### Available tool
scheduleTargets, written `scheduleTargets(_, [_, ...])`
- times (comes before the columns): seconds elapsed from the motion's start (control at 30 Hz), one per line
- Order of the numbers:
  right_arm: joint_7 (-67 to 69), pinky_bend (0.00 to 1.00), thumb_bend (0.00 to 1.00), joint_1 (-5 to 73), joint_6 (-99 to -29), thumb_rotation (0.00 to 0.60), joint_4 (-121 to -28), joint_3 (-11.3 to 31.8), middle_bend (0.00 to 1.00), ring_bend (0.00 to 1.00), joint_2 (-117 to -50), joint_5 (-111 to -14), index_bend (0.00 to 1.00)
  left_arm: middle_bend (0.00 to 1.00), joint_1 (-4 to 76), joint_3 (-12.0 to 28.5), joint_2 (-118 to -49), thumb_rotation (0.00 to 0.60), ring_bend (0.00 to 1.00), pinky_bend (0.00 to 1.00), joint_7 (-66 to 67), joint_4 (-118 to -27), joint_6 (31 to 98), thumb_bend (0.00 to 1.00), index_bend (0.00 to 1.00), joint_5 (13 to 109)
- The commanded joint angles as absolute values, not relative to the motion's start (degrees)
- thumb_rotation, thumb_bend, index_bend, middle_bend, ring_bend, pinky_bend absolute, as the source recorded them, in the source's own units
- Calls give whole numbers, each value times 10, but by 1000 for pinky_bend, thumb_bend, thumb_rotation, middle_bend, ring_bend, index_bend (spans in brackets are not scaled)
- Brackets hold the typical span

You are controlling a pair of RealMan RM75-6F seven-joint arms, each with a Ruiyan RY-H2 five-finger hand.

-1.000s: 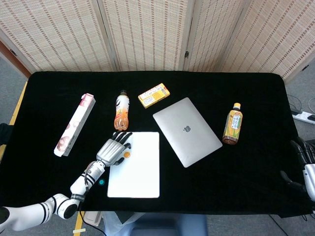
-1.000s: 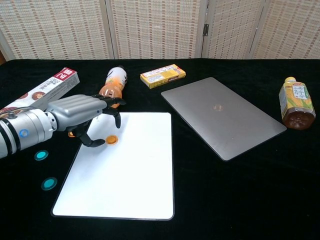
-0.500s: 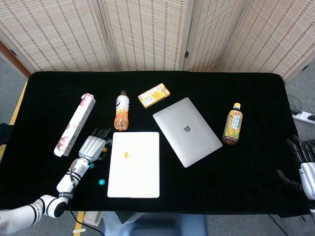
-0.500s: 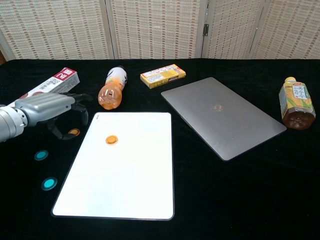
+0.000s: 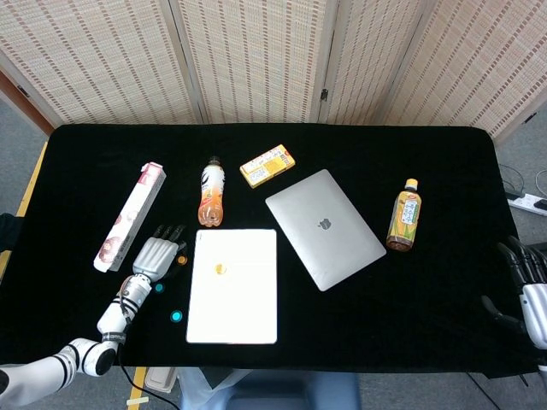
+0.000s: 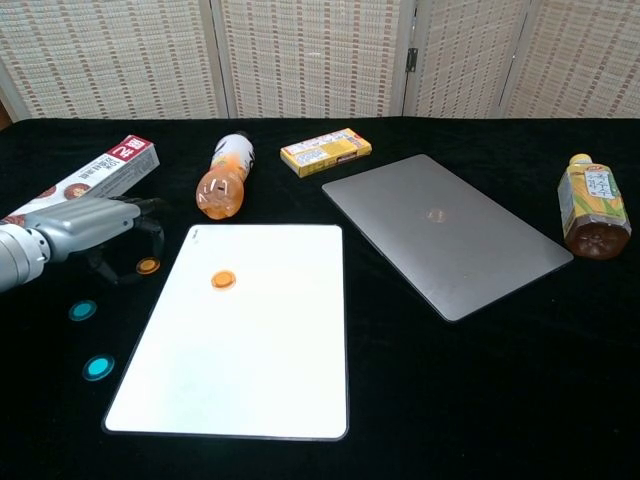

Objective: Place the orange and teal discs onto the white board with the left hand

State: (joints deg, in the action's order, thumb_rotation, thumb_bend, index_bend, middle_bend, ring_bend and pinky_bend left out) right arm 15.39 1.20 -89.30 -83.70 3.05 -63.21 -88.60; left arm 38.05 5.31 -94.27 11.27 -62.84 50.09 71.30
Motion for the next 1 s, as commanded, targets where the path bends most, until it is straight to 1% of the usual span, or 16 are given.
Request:
scheduleTargets(0.03, [154, 0, 324, 12, -893, 600, -837, 31, 0, 0, -632, -886, 0, 55, 382, 52, -945, 600, 0, 0, 111, -626, 499, 407, 443, 717])
scheduleTargets(0.3, [153, 0, 324, 12, -892, 600, -837, 31, 0, 0, -632, -885, 0, 63, 381, 53, -948, 600, 0, 0, 95, -622, 511, 408, 517, 731])
scheduleTargets(0.57, [152, 0, 324, 12, -893, 600, -839, 31, 0, 0, -632, -885, 0, 66, 382, 58, -925, 600, 0, 0, 101, -672, 534, 408, 519, 748])
scheduleTargets(0.77, [155, 0, 325, 11, -893, 600, -836, 31, 0, 0, -632, -884, 0, 67, 395, 58, -912, 600, 0, 0, 134, -728, 528, 408, 518, 754])
scheduleTargets(1.0, [161, 0, 324, 8, -894, 600, -830, 31, 0, 0, -634, -882, 0, 66, 405, 58, -913, 600, 0, 0, 181, -746, 516, 407, 517, 734])
